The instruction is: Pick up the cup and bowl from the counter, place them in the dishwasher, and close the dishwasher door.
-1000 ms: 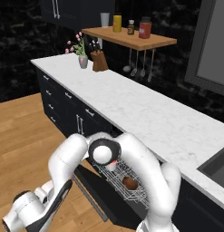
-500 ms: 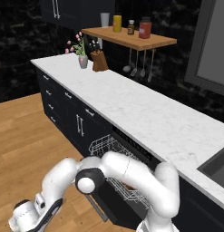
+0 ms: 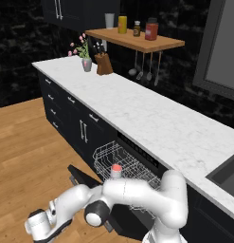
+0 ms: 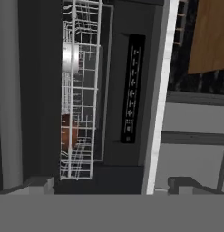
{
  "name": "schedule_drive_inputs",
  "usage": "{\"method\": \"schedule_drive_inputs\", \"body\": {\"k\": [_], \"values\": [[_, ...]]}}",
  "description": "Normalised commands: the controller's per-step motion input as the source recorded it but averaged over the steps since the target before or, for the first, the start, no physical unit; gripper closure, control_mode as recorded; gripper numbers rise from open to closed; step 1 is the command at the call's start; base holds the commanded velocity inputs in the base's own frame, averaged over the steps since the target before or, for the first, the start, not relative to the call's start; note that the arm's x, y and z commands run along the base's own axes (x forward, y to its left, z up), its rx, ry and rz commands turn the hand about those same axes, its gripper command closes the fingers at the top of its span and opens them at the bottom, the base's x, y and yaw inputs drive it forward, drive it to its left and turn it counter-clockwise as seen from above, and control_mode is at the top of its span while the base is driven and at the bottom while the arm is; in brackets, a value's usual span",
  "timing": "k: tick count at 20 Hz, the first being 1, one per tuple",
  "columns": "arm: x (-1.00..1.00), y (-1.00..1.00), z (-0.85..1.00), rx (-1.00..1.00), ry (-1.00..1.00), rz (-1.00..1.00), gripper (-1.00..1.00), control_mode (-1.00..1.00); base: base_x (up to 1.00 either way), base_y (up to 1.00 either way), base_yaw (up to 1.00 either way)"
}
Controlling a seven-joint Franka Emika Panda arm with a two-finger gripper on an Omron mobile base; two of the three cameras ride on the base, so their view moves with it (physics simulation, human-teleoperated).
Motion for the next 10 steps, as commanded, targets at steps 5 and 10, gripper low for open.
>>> {"method": "schedule_drive_inputs", "body": {"k": [5,10], "values": [[0.17,-0.17,-0.64,-0.03,0.0,-0.1,-1.0,-1.0,0.0,0.0,0.0],[0.09,-0.12,-0.57,-0.03,0.0,-0.04,-1.0,-1.0,0.0,0.0,0.0]]}}
